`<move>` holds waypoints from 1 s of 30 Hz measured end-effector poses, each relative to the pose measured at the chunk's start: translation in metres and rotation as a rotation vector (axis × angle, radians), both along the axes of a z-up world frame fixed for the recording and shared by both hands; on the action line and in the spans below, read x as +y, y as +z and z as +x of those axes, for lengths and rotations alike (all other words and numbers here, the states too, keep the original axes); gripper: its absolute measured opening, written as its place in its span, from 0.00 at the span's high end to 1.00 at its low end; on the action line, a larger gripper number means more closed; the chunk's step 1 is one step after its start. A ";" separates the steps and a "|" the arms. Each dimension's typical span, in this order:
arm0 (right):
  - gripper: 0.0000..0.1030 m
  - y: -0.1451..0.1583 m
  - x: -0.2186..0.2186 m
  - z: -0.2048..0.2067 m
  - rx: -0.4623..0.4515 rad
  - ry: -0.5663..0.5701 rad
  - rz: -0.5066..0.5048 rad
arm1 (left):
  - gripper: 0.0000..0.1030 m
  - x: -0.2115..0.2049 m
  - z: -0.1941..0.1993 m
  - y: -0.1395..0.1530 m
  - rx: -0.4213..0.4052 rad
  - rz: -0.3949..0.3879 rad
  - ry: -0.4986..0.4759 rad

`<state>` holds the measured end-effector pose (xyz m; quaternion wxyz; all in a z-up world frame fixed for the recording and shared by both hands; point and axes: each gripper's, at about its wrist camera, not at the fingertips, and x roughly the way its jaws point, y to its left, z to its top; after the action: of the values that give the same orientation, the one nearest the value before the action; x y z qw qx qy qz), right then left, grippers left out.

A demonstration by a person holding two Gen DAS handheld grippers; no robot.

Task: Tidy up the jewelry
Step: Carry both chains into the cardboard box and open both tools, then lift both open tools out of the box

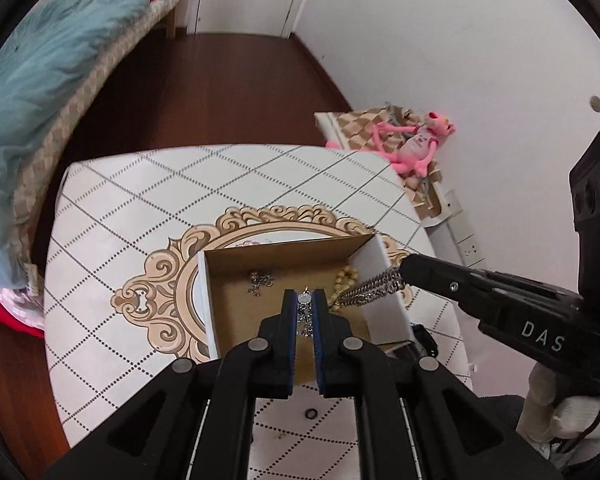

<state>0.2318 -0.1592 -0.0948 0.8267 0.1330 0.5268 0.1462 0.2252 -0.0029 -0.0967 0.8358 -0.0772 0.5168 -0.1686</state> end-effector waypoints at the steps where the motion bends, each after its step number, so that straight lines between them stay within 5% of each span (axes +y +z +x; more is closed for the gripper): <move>1: 0.96 -0.004 0.002 0.006 0.010 0.003 0.001 | 0.95 0.001 0.003 -0.003 0.012 0.000 0.002; 9: 0.95 -0.023 0.006 0.042 0.086 0.020 0.032 | 0.88 0.010 0.017 -0.015 0.075 0.080 0.100; 11: 0.95 -0.037 0.005 0.049 0.158 0.031 0.032 | 0.66 0.012 0.017 -0.016 0.071 0.105 0.116; 12: 0.95 -0.043 0.003 0.052 0.183 0.030 0.031 | 0.38 0.014 0.016 -0.016 0.064 0.124 0.128; 13: 0.90 -0.047 0.002 0.053 0.193 0.029 0.025 | 0.23 0.016 0.015 -0.015 0.056 0.137 0.141; 14: 0.83 -0.049 0.000 0.052 0.198 0.025 0.014 | 0.23 0.019 0.012 -0.013 0.036 0.151 0.159; 16: 0.44 -0.052 -0.004 0.048 0.193 0.015 -0.017 | 0.23 0.021 0.010 -0.013 0.024 0.192 0.176; 21: 0.38 -0.044 -0.010 0.029 0.128 -0.001 -0.157 | 0.17 0.024 0.003 -0.016 0.003 0.271 0.202; 25: 0.10 -0.044 -0.008 0.006 0.068 -0.020 -0.323 | 0.12 0.023 -0.008 -0.022 -0.005 0.318 0.225; 27: 0.08 -0.047 -0.007 -0.005 0.054 -0.025 -0.374 | 0.00 0.022 -0.015 -0.025 -0.017 0.339 0.233; 30: 0.04 -0.054 -0.003 -0.019 0.053 -0.018 -0.393 | 0.00 0.021 -0.025 -0.026 -0.034 0.350 0.243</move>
<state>0.2128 -0.1618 -0.1491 0.8238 -0.0227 0.5657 0.0296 0.2004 0.0179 -0.1230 0.8594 0.0103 0.5107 0.0244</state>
